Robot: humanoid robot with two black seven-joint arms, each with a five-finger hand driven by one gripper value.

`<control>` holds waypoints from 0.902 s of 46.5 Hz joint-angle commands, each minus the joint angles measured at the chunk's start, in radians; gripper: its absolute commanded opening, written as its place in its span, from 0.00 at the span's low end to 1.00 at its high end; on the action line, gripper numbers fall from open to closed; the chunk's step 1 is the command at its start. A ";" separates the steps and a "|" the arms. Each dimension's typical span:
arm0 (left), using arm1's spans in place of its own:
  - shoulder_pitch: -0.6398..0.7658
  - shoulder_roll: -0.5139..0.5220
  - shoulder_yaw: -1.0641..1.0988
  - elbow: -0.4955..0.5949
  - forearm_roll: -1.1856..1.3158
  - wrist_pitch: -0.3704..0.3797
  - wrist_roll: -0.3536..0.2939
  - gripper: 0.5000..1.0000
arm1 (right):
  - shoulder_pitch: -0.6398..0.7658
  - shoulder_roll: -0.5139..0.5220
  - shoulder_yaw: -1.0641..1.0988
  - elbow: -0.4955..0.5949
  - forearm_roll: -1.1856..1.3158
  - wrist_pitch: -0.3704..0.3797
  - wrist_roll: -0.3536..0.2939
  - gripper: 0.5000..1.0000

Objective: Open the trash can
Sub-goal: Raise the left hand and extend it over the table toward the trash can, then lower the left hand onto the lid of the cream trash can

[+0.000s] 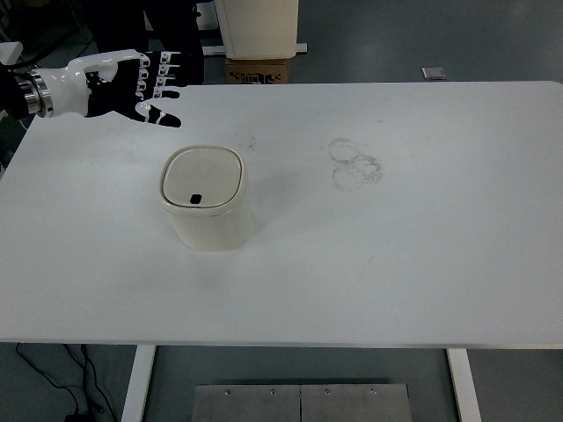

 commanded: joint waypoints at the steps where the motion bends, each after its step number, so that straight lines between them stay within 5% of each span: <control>1: -0.001 -0.003 0.000 -0.006 0.001 0.000 0.000 1.00 | 0.000 0.000 0.000 0.000 0.000 0.000 0.000 0.98; 24: -0.018 -0.018 0.002 -0.032 0.030 0.000 0.002 1.00 | 0.000 0.000 0.000 0.000 0.000 0.000 0.000 0.98; 42: -0.064 -0.012 0.022 -0.078 0.102 -0.032 0.061 1.00 | 0.000 0.000 0.000 0.000 0.000 0.000 0.000 0.98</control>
